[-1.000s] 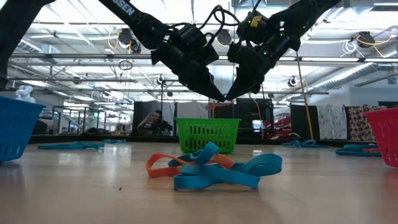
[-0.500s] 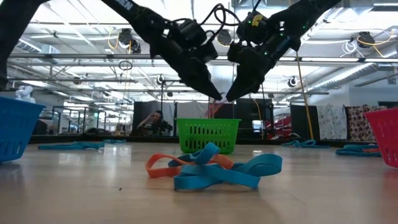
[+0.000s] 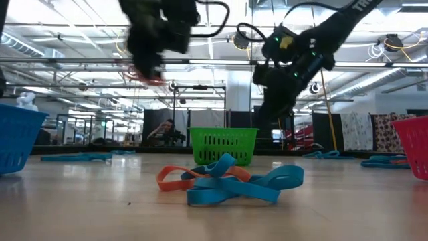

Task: Sort rubber bands into baskets
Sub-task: Put the orange rubber band into the blue bin

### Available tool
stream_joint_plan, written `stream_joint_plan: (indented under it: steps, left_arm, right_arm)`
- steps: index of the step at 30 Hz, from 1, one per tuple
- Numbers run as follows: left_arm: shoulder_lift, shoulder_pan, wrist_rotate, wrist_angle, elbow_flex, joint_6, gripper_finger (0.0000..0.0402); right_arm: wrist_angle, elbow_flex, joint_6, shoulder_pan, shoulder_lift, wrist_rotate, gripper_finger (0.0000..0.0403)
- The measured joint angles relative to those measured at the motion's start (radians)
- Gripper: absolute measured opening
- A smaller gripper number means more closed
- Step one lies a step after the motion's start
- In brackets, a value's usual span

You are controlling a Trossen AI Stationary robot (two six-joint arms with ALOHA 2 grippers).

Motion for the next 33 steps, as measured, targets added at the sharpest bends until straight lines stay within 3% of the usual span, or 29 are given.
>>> stream_joint_plan:
  steps: [6, 10, 16, 21, 27, 33]
  left_arm:
    - [-0.014, -0.265, -0.029, -0.043, -0.006, -0.319, 0.0]
    - [-0.012, -0.438, -0.105, -0.052, -0.006, -0.546, 0.0]
    - [0.005, -0.632, -0.261, -0.052, -0.006, -0.671, 0.0]
    - [0.015, -0.716, -0.39, -0.051, -0.007, -0.672, 0.0]
    - [0.037, -0.75, -0.393, -0.086, -0.006, -0.774, 0.0004]
    - [0.06, -0.749, -0.387, -0.085, -0.007, -0.781, 0.0018]
  right_arm:
    - [0.036, -0.061, 0.105, 0.059, 0.0, -0.001, 0.0151]
    - [0.113, -0.092, 0.132, 0.119, 0.0, 0.007, 0.0151]
    - [0.276, -0.113, 0.131, 0.204, 0.0, 0.069, 0.0151]
    - [0.273, -0.109, 0.07, 0.227, 0.0, 0.078, 0.0151]
    - [0.242, -0.109, 0.078, 0.231, 0.0, 0.078, 0.0151]
    - [0.186, -0.108, 0.104, 0.236, 0.0, 0.081, 0.0151]
